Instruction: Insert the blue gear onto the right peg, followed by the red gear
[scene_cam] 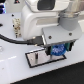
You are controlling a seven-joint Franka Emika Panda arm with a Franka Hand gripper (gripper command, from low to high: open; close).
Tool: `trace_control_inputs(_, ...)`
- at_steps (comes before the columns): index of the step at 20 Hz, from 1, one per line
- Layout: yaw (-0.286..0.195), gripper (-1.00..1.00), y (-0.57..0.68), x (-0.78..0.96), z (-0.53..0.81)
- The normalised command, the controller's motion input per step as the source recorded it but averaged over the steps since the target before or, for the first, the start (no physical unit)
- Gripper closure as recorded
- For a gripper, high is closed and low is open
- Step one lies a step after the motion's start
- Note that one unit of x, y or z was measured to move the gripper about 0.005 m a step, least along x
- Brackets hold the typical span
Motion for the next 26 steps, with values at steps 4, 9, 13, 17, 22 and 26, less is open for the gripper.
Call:
trace_control_inputs(4, 0.000, 1.00, -0.02, 0.02, 0.11)
trace_control_inputs(9, 0.000, 1.00, 0.00, -0.12, 0.29)
trace_control_inputs(13, 0.000, 1.00, -0.10, 0.07, 0.07)
trace_control_inputs(17, 0.000, 1.00, -0.09, 0.12, -0.02)
trace_control_inputs(22, 0.000, 1.00, -0.11, 0.15, -0.08)
trace_control_inputs(26, 0.000, 1.00, -0.17, 0.10, -0.13)
